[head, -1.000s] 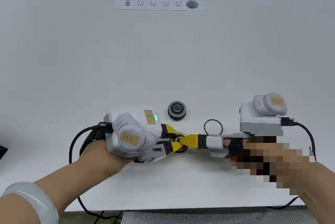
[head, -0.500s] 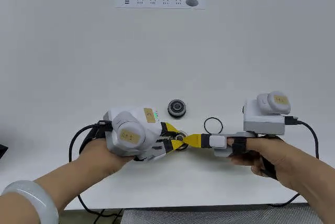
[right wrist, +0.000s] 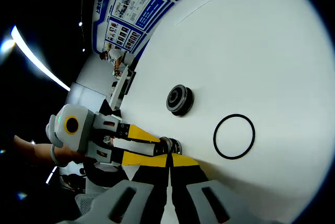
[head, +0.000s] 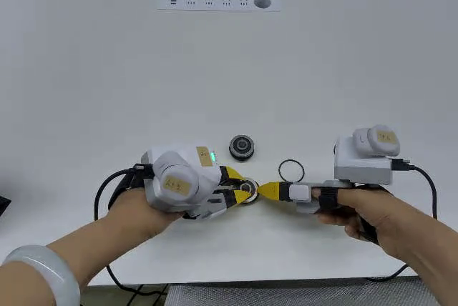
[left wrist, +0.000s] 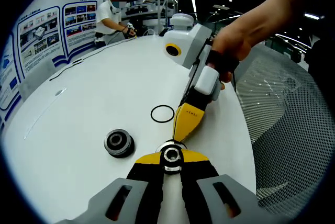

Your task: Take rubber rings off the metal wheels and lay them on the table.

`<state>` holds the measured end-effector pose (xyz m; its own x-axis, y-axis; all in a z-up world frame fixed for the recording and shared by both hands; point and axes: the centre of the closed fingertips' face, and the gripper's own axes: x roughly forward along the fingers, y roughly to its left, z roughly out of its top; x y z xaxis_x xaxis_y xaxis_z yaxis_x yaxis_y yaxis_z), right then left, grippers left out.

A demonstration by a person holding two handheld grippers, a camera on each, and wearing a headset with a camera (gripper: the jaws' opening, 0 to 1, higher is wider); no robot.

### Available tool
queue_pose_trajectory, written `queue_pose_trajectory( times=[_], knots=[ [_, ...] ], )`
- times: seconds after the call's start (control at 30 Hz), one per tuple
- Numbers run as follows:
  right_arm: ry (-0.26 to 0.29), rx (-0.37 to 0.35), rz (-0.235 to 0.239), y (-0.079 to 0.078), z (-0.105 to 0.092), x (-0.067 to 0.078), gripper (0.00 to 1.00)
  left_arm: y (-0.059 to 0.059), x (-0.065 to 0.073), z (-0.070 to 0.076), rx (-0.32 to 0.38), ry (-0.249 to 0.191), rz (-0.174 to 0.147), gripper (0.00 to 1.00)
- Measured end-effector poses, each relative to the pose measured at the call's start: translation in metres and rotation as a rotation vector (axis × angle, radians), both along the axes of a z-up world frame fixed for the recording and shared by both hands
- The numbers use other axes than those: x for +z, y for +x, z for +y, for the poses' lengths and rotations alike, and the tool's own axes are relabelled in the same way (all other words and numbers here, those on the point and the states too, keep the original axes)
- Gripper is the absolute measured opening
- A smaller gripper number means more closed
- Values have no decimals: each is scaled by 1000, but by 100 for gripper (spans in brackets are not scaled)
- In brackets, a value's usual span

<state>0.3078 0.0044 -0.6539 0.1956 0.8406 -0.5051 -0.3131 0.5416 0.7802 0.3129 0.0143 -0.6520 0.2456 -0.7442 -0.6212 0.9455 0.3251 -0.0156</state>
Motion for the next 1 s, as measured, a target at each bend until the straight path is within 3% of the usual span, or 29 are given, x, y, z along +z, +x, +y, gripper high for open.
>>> queue_pose_trajectory(
  times=[1.0],
  knots=[
    [16, -14, -12, 6, 3, 2, 1, 1, -2, 2, -5, 4, -3, 12]
  ],
)
